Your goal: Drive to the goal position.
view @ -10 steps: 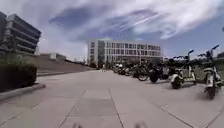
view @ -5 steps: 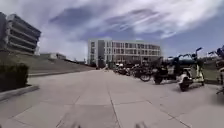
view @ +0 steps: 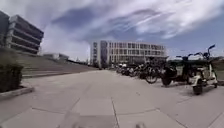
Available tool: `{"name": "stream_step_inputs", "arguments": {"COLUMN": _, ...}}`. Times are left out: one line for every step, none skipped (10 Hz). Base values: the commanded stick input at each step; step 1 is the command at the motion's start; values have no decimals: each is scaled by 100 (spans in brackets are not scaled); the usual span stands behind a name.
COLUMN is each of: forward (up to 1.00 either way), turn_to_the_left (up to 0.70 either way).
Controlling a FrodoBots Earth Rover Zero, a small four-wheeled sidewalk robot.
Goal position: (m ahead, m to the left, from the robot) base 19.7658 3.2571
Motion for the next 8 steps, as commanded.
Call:
{"name": "stream_step_inputs", "arguments": {"forward": 70, "turn_to_the_left": 0}}
{"name": "stream_step_inputs", "arguments": {"forward": 70, "turn_to_the_left": 0}}
{"name": "stream_step_inputs", "arguments": {"forward": 70, "turn_to_the_left": 0}}
{"name": "stream_step_inputs", "arguments": {"forward": 70, "turn_to_the_left": 0}}
{"name": "stream_step_inputs", "arguments": {"forward": 70, "turn_to_the_left": 0}}
{"name": "stream_step_inputs", "arguments": {"forward": 70, "turn_to_the_left": 0}}
{"name": "stream_step_inputs", "arguments": {"forward": 70, "turn_to_the_left": 0}}
{"name": "stream_step_inputs", "arguments": {"forward": 70, "turn_to_the_left": 0}}
